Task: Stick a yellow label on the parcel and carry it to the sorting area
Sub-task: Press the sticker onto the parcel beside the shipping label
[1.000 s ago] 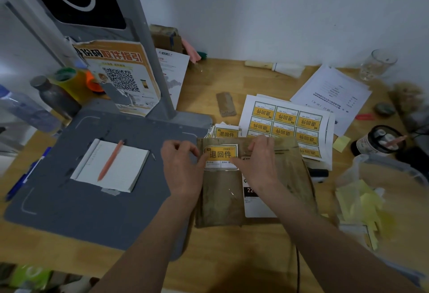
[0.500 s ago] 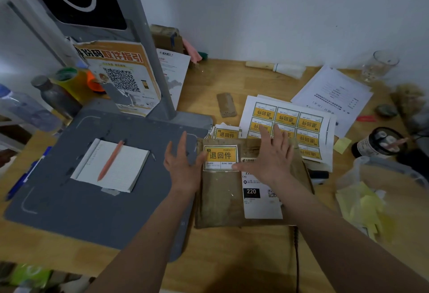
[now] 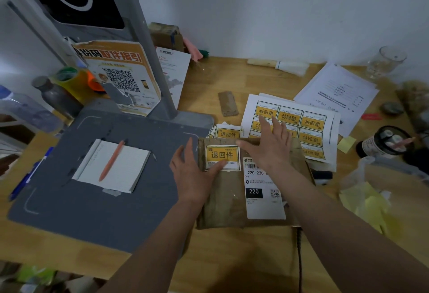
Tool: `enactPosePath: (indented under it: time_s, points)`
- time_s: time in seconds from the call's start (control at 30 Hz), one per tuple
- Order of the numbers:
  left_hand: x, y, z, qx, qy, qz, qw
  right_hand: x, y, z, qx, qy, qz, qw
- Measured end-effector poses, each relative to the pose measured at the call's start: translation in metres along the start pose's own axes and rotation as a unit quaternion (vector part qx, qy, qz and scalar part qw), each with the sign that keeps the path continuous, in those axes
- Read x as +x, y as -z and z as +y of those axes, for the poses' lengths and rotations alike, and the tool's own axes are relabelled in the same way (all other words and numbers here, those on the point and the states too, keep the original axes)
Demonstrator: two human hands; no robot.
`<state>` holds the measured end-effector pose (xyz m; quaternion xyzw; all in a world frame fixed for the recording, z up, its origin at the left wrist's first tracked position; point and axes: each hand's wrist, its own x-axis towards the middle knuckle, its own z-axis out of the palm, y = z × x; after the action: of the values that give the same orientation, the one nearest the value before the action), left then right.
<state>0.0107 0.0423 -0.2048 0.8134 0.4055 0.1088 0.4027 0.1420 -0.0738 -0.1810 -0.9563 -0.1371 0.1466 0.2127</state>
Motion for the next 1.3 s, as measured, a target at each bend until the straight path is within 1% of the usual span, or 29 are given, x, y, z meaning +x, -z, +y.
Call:
enactPosePath:
  time_s: [0.13, 0.2, 0.27, 0.33, 0.47, 0.57, 0.7, 0.8, 0.83, 0.87, 0.9, 0.93, 0.97, 1.0, 1.03, 1.1, 1.13, 1.17, 1.2, 1.23, 1.3]
  points:
    - [0.005, -0.001, 0.006, 0.021, -0.013, 0.0, 1.0, -0.012, -0.01, -0.006, -0.01, 0.042, 0.014, 0.999]
    - [0.014, -0.001, 0.011, 0.016, 0.011, -0.002, 1.0, -0.017, -0.016, -0.007, -0.027, 0.053, 0.014, 0.998]
    - [0.026, 0.001, 0.016, -0.015, 0.066, -0.001, 0.998, -0.017, -0.016, -0.003, -0.024, 0.038, 0.012, 0.999]
    - [0.035, 0.003, 0.021, -0.033, 0.097, 0.007, 0.995, -0.014, -0.012, 0.001, -0.015, 0.025, 0.008, 1.0]
    - [0.032, 0.002, 0.021, -0.05, 0.084, 0.025, 0.995, -0.018, -0.01, 0.004, -0.021, 0.049, 0.019, 0.998]
    - [0.016, -0.001, 0.01, -0.049, 0.052, -0.014, 0.997, -0.024, -0.012, 0.004, -0.04, 0.062, 0.009, 0.997]
    - [0.007, 0.008, -0.002, -0.045, 0.096, -0.072, 0.992, -0.025, -0.004, 0.013, -0.075, 0.068, -0.029, 0.994]
    - [0.012, 0.02, -0.009, -0.037, 0.113, -0.141, 0.983, -0.022, 0.008, 0.018, -0.09, 0.051, -0.082, 0.991]
    - [0.013, 0.023, -0.009, -0.028, 0.11, -0.147, 0.983, -0.022, 0.012, 0.017, -0.088, 0.049, -0.094, 0.991]
    - [0.012, 0.026, -0.007, -0.01, 0.091, -0.13, 0.987, -0.022, 0.013, 0.015, -0.083, 0.056, -0.094, 0.991]
    - [0.01, 0.026, -0.004, 0.016, 0.046, -0.094, 0.994, -0.025, 0.014, 0.011, -0.075, 0.079, -0.08, 0.991]
    - [0.006, 0.025, -0.002, 0.055, -0.028, -0.057, 0.996, -0.03, 0.013, 0.005, -0.06, 0.118, -0.055, 0.99]
    - [0.001, 0.023, 0.0, 0.103, -0.117, -0.037, 0.987, -0.036, 0.011, -0.001, -0.039, 0.17, -0.03, 0.984]
    - [-0.006, 0.02, 0.002, 0.151, -0.195, -0.04, 0.968, -0.044, 0.007, -0.006, -0.02, 0.225, -0.021, 0.974]
    - [-0.012, 0.015, 0.0, 0.196, -0.246, -0.063, 0.947, -0.053, 0.002, -0.008, -0.013, 0.274, -0.036, 0.961]
    - [-0.021, 0.01, -0.006, 0.285, -0.279, -0.109, 0.911, -0.072, -0.009, -0.008, -0.033, 0.33, -0.094, 0.939]
    - [-0.024, 0.009, -0.009, 0.318, -0.28, -0.112, 0.899, -0.078, -0.015, -0.002, -0.058, 0.341, -0.109, 0.932]
    - [-0.024, 0.008, -0.011, 0.346, -0.276, -0.11, 0.89, -0.082, -0.022, 0.005, -0.09, 0.347, -0.102, 0.928]
    - [-0.025, 0.008, -0.012, 0.37, -0.264, -0.113, 0.884, -0.083, -0.027, 0.013, -0.124, 0.352, -0.077, 0.925]
    - [-0.025, 0.008, -0.013, 0.382, -0.252, -0.113, 0.882, -0.085, -0.031, 0.02, -0.152, 0.348, -0.055, 0.923]
    - [-0.026, 0.008, -0.012, 0.387, -0.231, -0.093, 0.888, -0.085, -0.034, 0.027, -0.181, 0.323, -0.037, 0.928]
